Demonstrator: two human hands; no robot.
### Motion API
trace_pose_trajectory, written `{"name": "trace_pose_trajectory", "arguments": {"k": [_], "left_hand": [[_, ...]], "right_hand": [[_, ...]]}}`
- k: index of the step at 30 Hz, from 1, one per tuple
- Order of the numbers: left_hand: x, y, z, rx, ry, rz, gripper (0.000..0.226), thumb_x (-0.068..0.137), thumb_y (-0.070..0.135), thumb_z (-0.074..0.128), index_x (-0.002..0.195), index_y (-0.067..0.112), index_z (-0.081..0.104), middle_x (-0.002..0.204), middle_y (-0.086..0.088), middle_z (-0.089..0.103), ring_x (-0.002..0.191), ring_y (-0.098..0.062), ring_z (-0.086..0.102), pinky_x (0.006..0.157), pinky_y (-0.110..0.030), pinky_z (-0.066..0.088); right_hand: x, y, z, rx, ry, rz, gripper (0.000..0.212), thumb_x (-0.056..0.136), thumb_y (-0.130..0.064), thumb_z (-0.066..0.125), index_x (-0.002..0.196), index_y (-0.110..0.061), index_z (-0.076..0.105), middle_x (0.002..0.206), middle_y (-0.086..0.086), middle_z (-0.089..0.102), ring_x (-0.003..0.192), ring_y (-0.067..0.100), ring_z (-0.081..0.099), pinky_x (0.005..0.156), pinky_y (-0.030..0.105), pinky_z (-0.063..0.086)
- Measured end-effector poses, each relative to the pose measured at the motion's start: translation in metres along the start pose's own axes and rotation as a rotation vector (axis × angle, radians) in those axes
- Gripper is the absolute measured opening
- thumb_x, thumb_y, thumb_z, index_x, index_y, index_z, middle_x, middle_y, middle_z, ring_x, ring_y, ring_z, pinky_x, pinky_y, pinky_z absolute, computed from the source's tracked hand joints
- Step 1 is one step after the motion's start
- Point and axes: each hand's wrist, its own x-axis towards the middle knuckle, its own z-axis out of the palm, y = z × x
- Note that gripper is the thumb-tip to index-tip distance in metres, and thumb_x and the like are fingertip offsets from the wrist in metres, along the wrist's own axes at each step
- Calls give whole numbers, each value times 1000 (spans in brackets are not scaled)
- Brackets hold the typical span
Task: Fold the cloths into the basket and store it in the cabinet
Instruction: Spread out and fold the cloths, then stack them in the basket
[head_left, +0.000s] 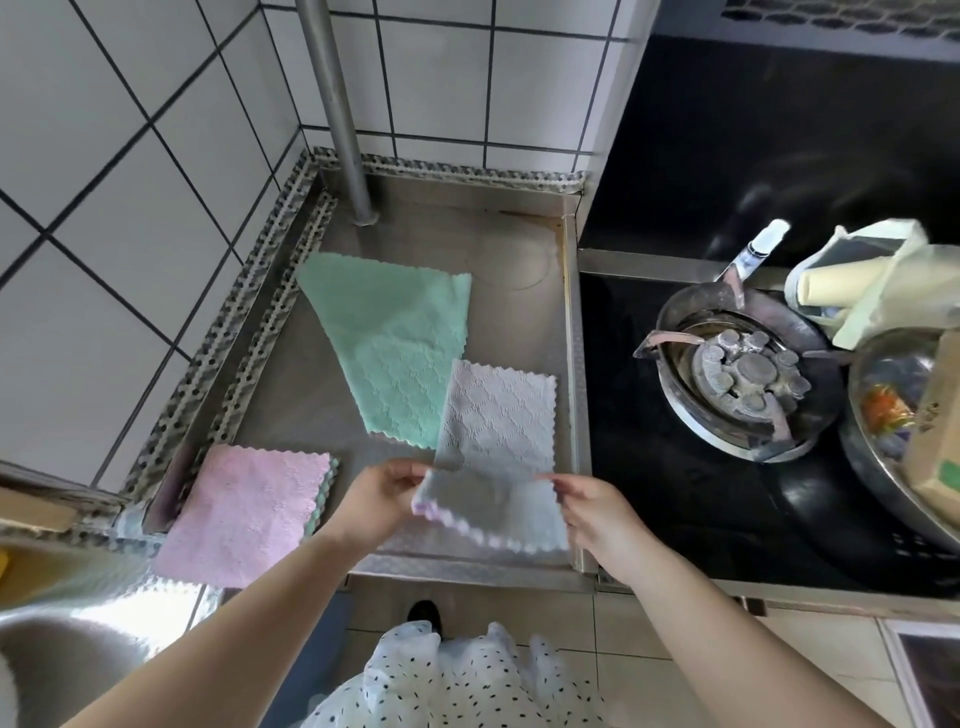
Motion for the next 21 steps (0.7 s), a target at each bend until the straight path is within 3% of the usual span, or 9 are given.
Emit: {"name": "trace_pose_trajectory", "arguments": {"k": [2,4,9,11,13,15,19,21], "left_hand": [[6,3,3,134,98,22,14,85,24,68,72,29,66,83,15,64,77,-3,62,66,-10,44],[14,7,5,267,143,36,22,86,38,64,73,22,67,91,17,54,84,0,55,70,-15,38],[32,13,12,288,138,50,26,91,42,55,70,25,59,81,10,60,80,-6,56,64,-17,38],[39,13,16,264,150,22,29,91,37,55,71,17,50,74,5,58,71,-10,54,61,-24,39],[45,16,20,292,174,29,33,91,35,56,69,18,39,63,5,45,58,-12,41,54,-28,31],[52,19,23,281,188,48,35,92,33,56,69,14,38,61,4,38,56,-13,33,52,-28,26],[66,22,26,257,163,69,36,92,33,56,81,1,44,65,-2,40,58,-17,32,55,-31,28],[74,22,26,279,163,48,33,93,34,54,93,2,49,68,-2,46,58,-20,41,54,-31,33]], "right_hand": [[1,-2,1,41,50,22,11,92,-11,57,92,-14,67,72,-3,73,58,6,64,54,18,50],[4,-4,1,24,73,30,9,92,-16,58,92,-14,66,70,-3,71,50,5,56,48,17,44],[11,-10,2,-60,124,23,14,92,-24,59,91,-12,67,61,-3,59,43,6,40,40,17,32],[12,-15,3,-240,153,-62,23,93,-29,56,82,-11,66,62,-3,53,50,8,43,46,19,33],[15,-17,6,-503,250,-217,35,92,-33,53,69,-8,60,63,-3,51,57,11,49,52,24,33],[18,-21,8,-566,339,-361,40,91,-33,54,64,-4,56,68,-1,50,60,13,51,53,24,31],[32,-29,12,-436,285,-381,25,90,-32,58,72,-17,48,63,-7,44,54,5,42,50,16,30],[40,-30,14,-399,279,-342,18,89,-31,60,99,-18,53,80,-4,58,68,7,55,58,17,39]]}}
